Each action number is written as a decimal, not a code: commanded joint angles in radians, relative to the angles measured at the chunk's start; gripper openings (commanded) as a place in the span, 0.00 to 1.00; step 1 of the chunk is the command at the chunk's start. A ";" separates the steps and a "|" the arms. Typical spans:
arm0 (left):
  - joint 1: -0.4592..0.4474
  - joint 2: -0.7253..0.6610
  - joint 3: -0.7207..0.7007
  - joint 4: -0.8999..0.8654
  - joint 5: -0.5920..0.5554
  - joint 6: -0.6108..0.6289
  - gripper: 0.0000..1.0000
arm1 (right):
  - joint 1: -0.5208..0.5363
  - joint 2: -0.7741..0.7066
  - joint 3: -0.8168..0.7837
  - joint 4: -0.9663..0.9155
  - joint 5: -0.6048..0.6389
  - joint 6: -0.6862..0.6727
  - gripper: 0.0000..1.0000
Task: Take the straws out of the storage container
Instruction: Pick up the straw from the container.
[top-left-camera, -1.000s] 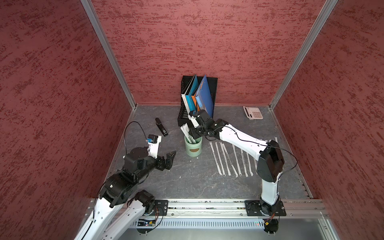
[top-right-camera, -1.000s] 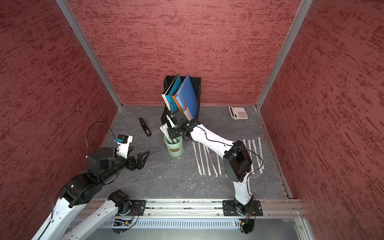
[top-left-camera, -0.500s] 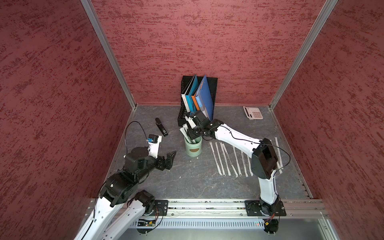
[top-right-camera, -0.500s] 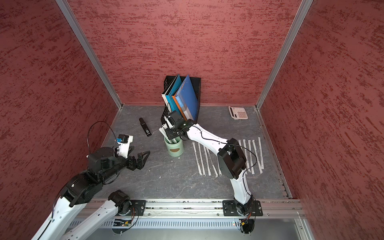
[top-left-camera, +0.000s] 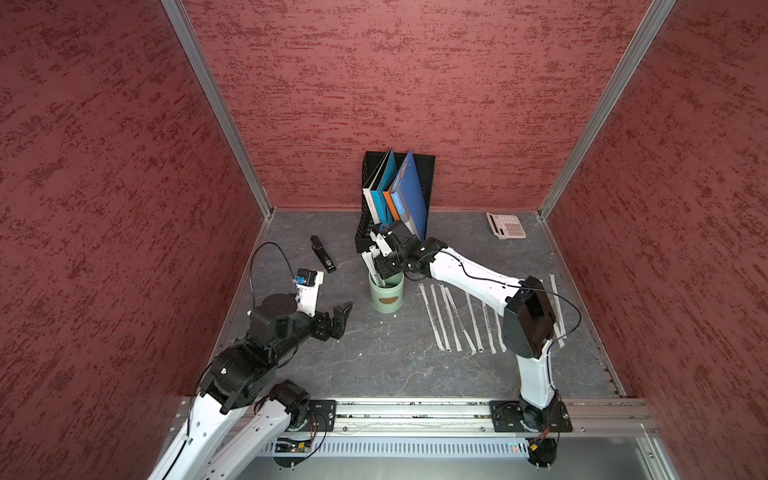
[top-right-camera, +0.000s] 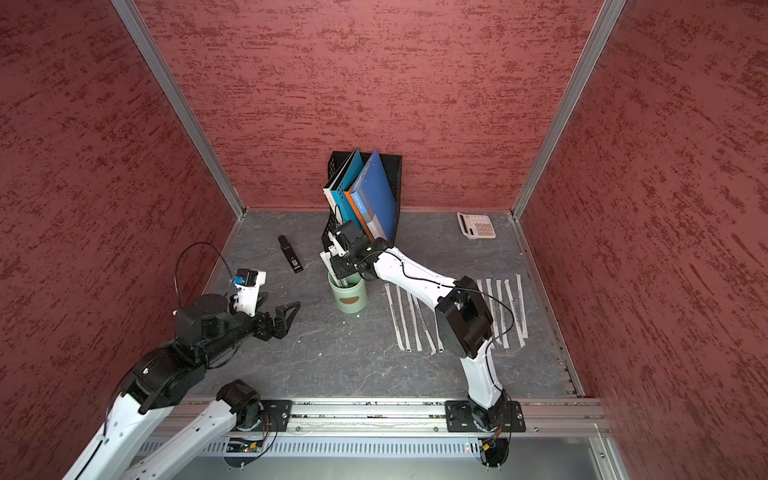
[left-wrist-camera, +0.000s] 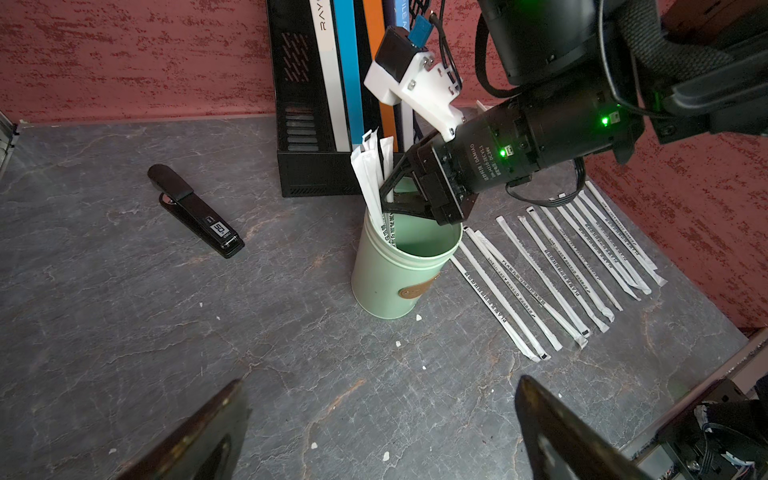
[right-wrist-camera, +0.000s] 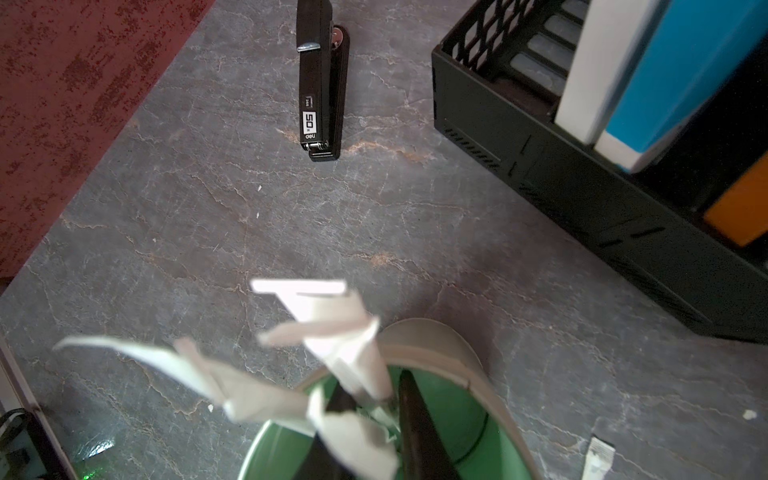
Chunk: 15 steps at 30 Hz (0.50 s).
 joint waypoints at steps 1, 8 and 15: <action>0.006 -0.007 -0.010 0.005 -0.005 -0.001 0.99 | 0.006 -0.040 0.019 0.001 -0.006 0.002 0.19; 0.007 -0.003 -0.010 0.005 -0.006 -0.001 0.99 | 0.006 -0.052 0.007 -0.006 0.003 0.000 0.16; 0.006 0.001 -0.010 0.005 -0.003 -0.002 0.99 | 0.006 -0.073 -0.013 -0.010 0.009 -0.004 0.18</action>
